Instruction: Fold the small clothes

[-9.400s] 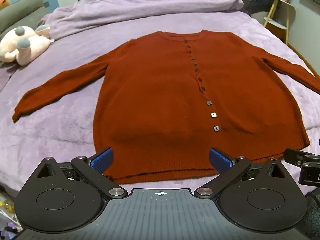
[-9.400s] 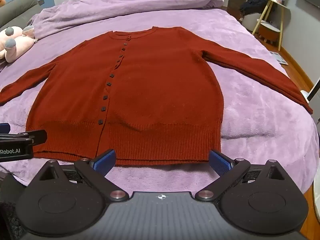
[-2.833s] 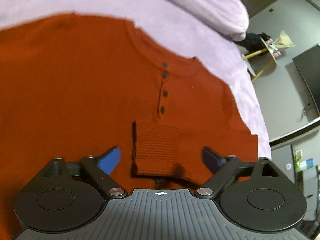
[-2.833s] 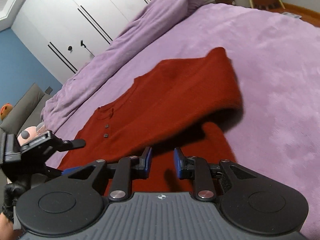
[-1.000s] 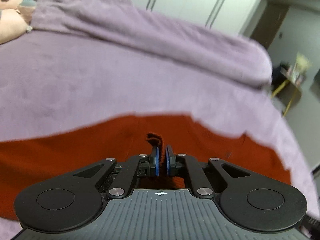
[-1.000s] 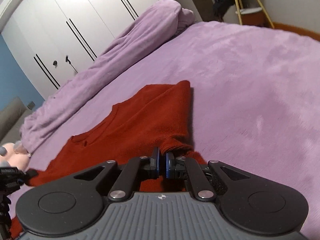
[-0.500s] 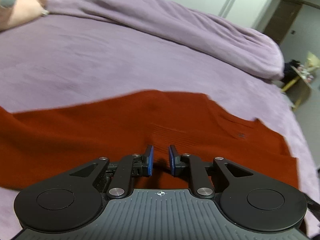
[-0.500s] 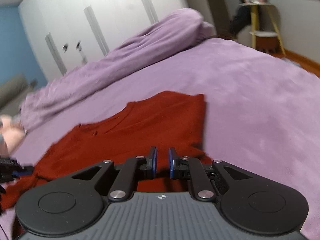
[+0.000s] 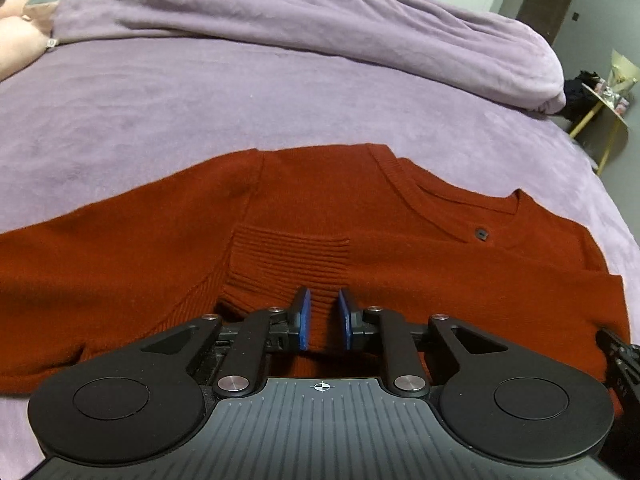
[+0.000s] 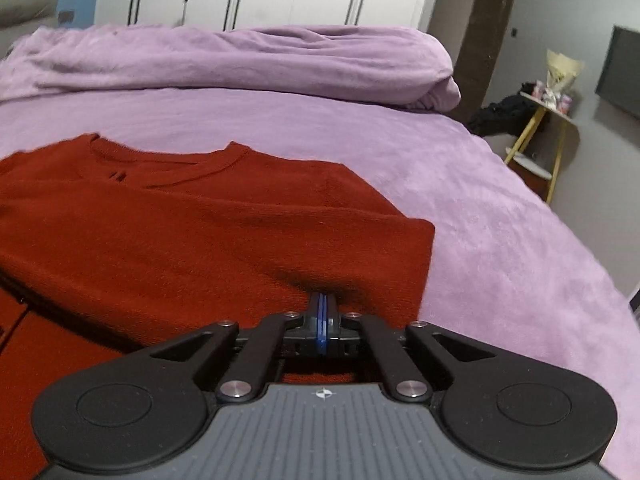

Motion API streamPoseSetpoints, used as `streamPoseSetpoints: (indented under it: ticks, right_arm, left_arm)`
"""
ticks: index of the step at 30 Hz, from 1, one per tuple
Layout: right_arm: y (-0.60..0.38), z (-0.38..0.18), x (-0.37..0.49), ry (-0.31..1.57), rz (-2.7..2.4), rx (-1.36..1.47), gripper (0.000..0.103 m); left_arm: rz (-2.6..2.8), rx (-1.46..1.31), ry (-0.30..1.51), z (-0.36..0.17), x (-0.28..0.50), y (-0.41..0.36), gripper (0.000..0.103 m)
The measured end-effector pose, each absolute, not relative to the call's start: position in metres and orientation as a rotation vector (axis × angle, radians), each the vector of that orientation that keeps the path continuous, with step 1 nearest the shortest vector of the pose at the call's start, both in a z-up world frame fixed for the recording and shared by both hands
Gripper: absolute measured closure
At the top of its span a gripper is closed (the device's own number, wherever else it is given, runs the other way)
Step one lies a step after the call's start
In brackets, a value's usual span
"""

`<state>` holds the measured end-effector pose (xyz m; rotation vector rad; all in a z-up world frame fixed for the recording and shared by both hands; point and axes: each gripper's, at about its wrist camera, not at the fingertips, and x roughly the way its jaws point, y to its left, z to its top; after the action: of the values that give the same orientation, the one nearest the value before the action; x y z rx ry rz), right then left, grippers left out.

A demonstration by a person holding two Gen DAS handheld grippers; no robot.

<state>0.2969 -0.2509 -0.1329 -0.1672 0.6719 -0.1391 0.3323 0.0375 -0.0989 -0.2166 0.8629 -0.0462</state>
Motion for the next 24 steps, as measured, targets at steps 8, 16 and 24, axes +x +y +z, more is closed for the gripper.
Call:
streamPoseSetpoints:
  ticks: [8, 16, 24]
  right_arm:
    - [-0.224, -0.133, 0.251, 0.65, -0.021, -0.165, 0.101]
    - [-0.245, -0.105, 0.216, 0.689, 0.02, 0.137, 0.061]
    - [-0.246, -0.109, 0.155, 0.731, 0.011, 0.365, 0.061]
  left_arm:
    - [-0.041, -0.22, 0.842, -0.092, 0.303, 0.05, 0.041]
    - [0.191, -0.482, 0.719, -0.076, 0.221, 0.168, 0.012]
    - [0.572, -0.946, 0.577, -0.111, 0.141, 0.338, 0.041]
